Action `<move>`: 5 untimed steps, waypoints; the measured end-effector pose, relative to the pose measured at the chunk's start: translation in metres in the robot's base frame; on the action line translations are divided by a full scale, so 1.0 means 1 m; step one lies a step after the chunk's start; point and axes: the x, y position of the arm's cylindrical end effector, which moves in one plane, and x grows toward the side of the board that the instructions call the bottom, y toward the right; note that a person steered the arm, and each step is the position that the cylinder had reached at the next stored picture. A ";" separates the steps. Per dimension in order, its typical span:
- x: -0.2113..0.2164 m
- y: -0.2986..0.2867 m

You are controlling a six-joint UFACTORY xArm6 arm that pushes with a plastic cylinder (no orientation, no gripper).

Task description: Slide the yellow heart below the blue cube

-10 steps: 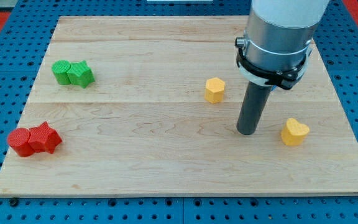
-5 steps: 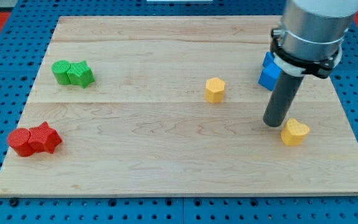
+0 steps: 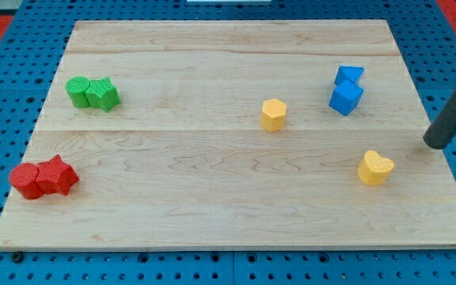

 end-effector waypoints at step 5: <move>0.053 -0.059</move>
